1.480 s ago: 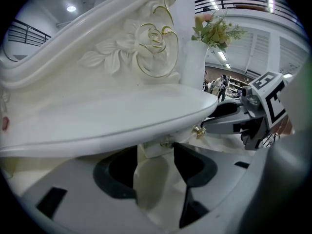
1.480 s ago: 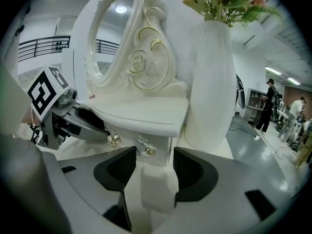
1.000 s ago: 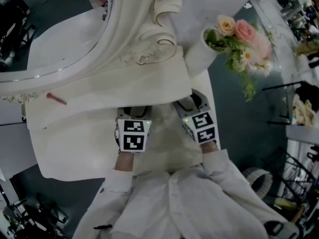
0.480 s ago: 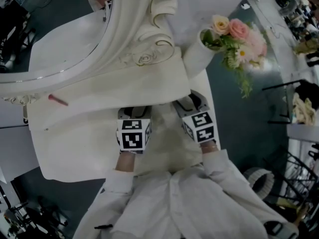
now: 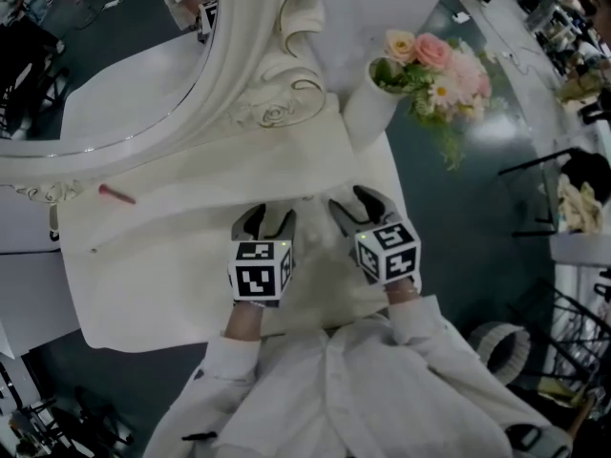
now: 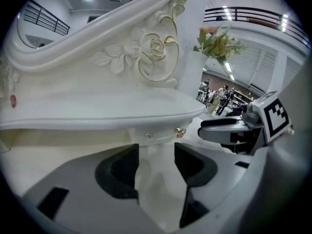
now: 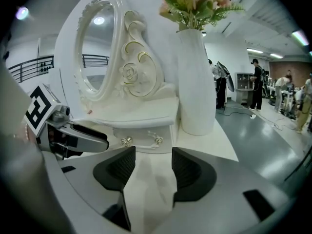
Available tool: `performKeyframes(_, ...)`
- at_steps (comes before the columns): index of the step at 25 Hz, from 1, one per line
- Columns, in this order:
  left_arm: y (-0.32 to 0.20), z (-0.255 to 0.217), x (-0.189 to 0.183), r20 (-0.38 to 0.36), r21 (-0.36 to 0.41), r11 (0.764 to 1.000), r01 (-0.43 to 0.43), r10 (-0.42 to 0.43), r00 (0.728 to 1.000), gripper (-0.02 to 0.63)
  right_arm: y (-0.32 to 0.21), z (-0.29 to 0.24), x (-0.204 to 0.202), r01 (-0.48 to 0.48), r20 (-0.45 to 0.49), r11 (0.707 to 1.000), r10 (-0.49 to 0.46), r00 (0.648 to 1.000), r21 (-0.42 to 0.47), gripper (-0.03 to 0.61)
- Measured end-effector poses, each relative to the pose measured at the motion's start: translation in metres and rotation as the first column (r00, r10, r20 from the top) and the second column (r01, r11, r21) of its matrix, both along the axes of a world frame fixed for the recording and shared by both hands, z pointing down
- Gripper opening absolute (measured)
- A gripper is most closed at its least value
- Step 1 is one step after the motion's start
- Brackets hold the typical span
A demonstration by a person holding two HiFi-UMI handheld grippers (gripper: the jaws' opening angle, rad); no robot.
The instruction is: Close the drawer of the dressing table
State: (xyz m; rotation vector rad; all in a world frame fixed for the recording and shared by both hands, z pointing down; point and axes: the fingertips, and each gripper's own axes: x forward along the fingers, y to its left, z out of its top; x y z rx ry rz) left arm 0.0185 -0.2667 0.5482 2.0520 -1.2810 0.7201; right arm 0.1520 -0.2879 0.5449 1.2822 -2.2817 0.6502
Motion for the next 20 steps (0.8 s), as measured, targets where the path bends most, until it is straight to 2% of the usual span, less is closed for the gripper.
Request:
performKeyframes(11, 0.017, -0.047, 0.001, -0.037, 0.093, 0.995, -0.045, 0.049, 0.998, 0.224, 0.017, -0.050, -0.021, -0.002, 0.178, 0.999, -0.005, 0.984, 0.037, 0.225)
performKeyframes(20, 0.037, -0.089, 0.020, -0.166, 0.174, 0.971, -0.165, 0.194, 0.967, 0.222, 0.040, -0.081, -0.031, 0.023, 0.238, 0.998, -0.037, 0.970, 0.062, 0.225)
